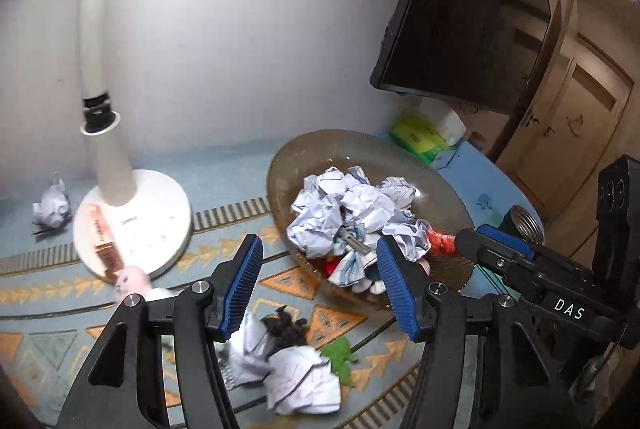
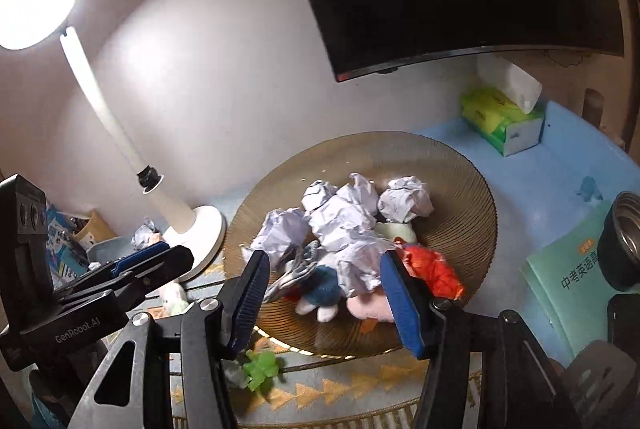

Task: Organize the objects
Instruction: 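Withdraw both tools from the bowl back over the rug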

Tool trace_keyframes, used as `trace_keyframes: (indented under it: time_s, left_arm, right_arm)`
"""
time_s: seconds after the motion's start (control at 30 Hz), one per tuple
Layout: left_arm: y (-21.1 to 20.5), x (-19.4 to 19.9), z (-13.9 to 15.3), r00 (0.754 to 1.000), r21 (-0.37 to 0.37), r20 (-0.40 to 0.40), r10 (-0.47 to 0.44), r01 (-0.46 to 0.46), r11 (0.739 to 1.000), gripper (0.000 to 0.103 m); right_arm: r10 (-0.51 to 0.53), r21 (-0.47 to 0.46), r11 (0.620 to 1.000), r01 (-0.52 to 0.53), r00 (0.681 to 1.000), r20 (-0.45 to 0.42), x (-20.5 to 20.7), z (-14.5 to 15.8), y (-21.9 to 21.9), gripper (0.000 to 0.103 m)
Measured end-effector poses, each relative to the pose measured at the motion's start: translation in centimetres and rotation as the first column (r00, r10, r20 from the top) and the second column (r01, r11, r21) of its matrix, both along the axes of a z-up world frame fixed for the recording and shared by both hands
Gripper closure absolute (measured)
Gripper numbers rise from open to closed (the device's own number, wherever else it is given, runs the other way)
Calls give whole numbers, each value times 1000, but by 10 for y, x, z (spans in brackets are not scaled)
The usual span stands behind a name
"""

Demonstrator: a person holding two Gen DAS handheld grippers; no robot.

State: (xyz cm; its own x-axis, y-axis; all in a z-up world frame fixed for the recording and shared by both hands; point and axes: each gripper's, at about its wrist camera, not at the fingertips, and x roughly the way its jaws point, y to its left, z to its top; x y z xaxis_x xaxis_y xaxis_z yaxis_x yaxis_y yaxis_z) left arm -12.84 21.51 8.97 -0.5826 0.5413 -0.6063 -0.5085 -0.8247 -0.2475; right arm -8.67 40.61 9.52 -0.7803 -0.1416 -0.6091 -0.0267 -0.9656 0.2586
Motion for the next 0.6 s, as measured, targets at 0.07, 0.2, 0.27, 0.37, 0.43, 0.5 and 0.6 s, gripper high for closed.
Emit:
trace_keyframes:
  time_s: [0.07,0.2,0.27,0.37,0.43,0.5,0.6]
  left_arm:
    - [-25,16,9,998,4,-45,34,-34,999,46]
    - [-87,49,14,988,38,-79,132,-129,991,20]
    - [-119,64,5,975,61,-95,202,-197,979,10]
    - [-156,75,-25,956,21,-56,287,-286,958,10]
    - [-181,74,-51,937,8,10,350,-350,937,10]
    - [-203,71,-74,911,-3,65,408,-409,913,11]
    - [-223,68,-97,887,5,119,445,-449,893,11]
  right_arm:
    - [41,19,999,-40,999,-19,9,5,-19,41]
    - [114,36,993,-113,992,-45,30,3,-58,36]
    - [139,43,990,-138,990,-36,38,-9,-77,36]
    - [194,26,981,-194,981,7,46,-35,-107,36]
    - [234,9,972,-235,971,40,47,-52,-126,36]
    - [273,10,961,-275,959,70,46,-67,-147,36]
    - [314,35,947,-318,945,86,44,-81,-170,36]
